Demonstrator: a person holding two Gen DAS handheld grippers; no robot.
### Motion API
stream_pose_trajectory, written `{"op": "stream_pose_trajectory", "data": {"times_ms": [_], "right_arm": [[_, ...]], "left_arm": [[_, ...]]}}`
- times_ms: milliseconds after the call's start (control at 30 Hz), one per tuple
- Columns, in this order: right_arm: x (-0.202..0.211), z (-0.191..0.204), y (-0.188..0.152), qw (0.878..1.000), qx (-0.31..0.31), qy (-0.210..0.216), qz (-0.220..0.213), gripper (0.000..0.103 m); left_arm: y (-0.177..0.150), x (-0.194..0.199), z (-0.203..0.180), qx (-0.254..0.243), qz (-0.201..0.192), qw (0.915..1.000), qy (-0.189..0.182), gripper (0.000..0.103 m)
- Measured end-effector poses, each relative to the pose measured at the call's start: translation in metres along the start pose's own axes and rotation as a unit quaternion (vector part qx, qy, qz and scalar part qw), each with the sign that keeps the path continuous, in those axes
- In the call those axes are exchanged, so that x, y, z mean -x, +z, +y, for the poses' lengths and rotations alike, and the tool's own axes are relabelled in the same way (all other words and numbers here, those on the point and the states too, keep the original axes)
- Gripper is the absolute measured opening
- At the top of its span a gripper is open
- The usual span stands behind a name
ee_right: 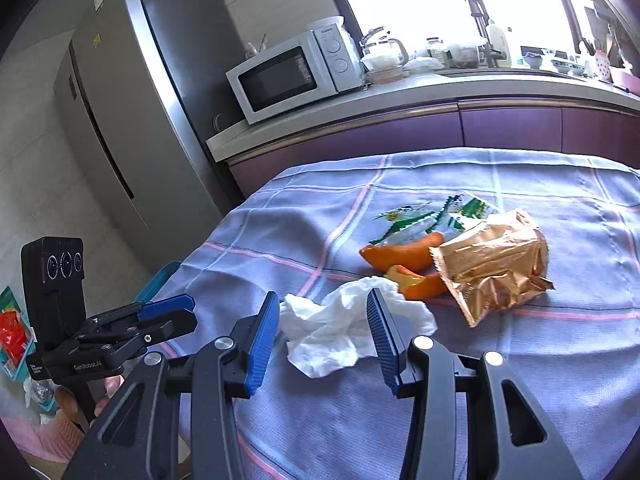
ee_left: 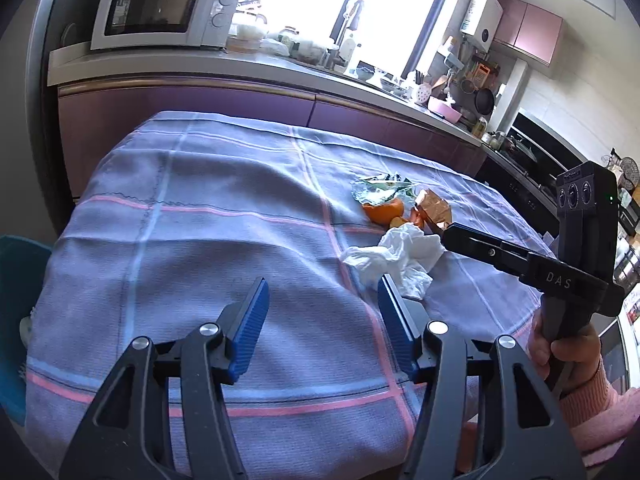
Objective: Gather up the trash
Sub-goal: 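Move the left tool to a white tissue while the right approaches the gold wrapper, then grasp the white tissue with the left tool while the right grasps the gold wrapper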
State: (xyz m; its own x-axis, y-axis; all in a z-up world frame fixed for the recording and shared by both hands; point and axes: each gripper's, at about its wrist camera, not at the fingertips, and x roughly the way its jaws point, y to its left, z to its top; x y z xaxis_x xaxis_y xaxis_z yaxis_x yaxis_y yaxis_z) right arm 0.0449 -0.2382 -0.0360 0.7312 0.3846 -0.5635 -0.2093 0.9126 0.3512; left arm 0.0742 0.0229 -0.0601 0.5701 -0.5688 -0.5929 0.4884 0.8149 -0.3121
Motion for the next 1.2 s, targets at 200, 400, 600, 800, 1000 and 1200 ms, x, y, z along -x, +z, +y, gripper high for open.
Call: {"op": "stream_pose_trajectory", "data": {"times_ms": [200,400,600,800,1000,1200], "right_arm": [[0.011,-0.024,-0.001,1.000,-0.017,-0.016,-0.013,0.043],[0.021,-0.044,0.000,0.999,-0.034,-0.032,-0.025,0.043],[0.026,-0.061,0.000,0.997,-0.048,-0.046,-0.033,0.045],[0.027,-0.080,0.001,0.996,-0.066,-0.056,-0.034,0.047],[0.021,-0.096,0.005,0.994,-0.077,-0.070,-0.028,0.054],[0.013,-0.099,0.003,0.993,-0.094,-0.063,-0.011,0.054]], "left_arm": [[0.006,-0.022,-0.021,-0.018,0.017,0.9996,-0.011,0.061],[0.013,-0.042,-0.037,-0.033,0.032,0.9989,-0.013,0.067],[0.019,-0.058,-0.050,-0.043,0.043,0.9980,-0.016,0.069],[0.023,-0.071,-0.056,-0.048,0.055,0.9972,-0.011,0.071],[0.021,-0.082,-0.063,-0.061,0.071,0.9956,-0.006,0.070],[0.019,-0.093,-0.064,-0.056,0.092,0.9942,-0.006,0.064]]}}
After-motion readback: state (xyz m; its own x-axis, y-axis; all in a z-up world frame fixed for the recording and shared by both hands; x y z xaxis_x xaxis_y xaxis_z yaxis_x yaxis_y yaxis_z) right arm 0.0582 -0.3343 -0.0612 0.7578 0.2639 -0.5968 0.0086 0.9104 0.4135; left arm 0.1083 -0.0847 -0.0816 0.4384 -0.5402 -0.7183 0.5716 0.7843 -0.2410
